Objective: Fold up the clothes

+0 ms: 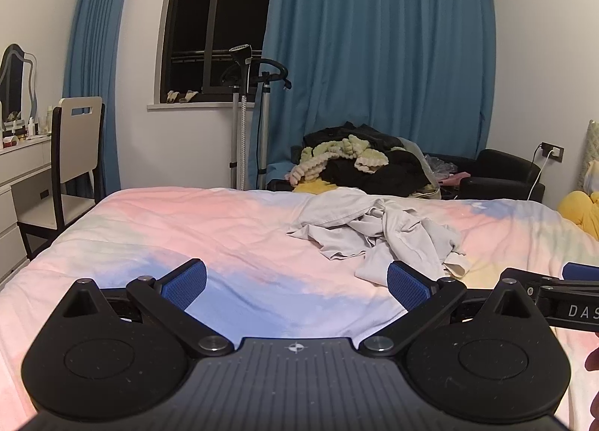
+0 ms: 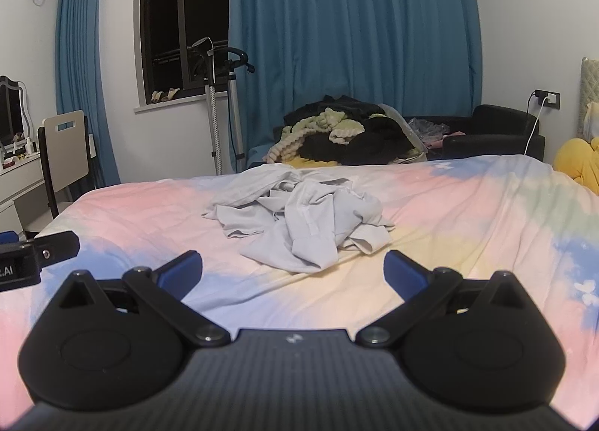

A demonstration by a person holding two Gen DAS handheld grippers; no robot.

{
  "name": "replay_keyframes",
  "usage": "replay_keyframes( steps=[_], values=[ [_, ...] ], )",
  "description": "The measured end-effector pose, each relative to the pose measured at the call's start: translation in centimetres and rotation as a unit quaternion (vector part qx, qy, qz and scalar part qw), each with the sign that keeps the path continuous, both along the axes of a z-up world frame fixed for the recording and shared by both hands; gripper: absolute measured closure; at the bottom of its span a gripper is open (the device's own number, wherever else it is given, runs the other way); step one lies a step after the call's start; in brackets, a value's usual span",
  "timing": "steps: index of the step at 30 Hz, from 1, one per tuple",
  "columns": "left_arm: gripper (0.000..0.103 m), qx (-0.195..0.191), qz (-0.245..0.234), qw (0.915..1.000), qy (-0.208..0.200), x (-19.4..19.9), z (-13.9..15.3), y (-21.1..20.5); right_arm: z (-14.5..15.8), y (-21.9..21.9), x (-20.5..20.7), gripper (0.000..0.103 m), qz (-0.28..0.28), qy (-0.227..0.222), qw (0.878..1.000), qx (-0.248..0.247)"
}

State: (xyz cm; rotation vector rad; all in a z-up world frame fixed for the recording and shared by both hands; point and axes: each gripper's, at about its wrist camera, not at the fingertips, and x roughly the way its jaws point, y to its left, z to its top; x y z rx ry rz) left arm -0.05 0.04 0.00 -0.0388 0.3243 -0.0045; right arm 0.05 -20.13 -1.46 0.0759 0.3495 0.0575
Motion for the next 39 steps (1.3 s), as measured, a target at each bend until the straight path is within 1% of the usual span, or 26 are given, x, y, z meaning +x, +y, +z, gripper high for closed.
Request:
replay_keyframes(
  steps=[2, 3, 4, 5, 6, 10, 12, 17, 22, 39],
  values=[
    [0.000, -0.001, 0.002, 1.0000, -0.001, -0.1, 0.0, 0.1, -0.1, 0.6, 0.1, 0.000, -0.001, 0.001, 1.000, -0.006],
    [0.000, -0.001, 0.002, 1.0000, -0.001, -0.2, 0.0, 0.1, 0.1, -0.5, 0.2, 0.000, -0.003, 0.004, 1.000, 0.014],
    [0.000, -0.001, 0.003, 1.0000, -0.002, -0.2, 0.0, 0.2, 0.1, -0.7, 0.2, 0.000, -0.005, 0.003, 1.000, 0.015],
    [0.000, -0.001, 0.004, 1.0000, -0.002, -0.3, 0.0, 0.2, 0.1, -0.6, -0.3, 0.000, -0.007, -0.003, 1.000, 0.011],
    [0.000, -0.001, 0.003, 1.0000, -0.003, -0.4, 0.0, 0.2, -0.1, -0.1, 0.1, 0.000, -0.009, 0.001, 1.000, 0.004],
    [0.000, -0.002, -0.005, 0.9999, -0.010, -1.0, -0.3, 0.1, -0.3, -0.4, 0.0, 0.000, -0.011, 0.003, 1.000, 0.000],
    [0.000, -0.008, -0.005, 1.0000, -0.001, -0.2, -0.4, 0.2, -0.3, -0.4, 0.0, 0.000, -0.011, 0.002, 1.000, -0.001],
    [0.000, -0.012, -0.002, 0.9999, 0.000, 0.2, -0.6, 0.0, -0.2, -0.7, 0.1, 0.000, -0.012, 0.002, 1.000, 0.000],
    [0.000, -0.007, -0.002, 1.0000, -0.002, 0.1, -0.9, -0.4, 0.0, -1.2, 0.1, 0.000, -0.015, 0.001, 1.000, 0.007],
    [0.000, -0.014, -0.017, 0.9997, 0.007, -0.1, -1.3, 0.0, -0.3, -1.2, 0.0, 0.000, -0.016, -0.003, 1.000, 0.008]
  ],
)
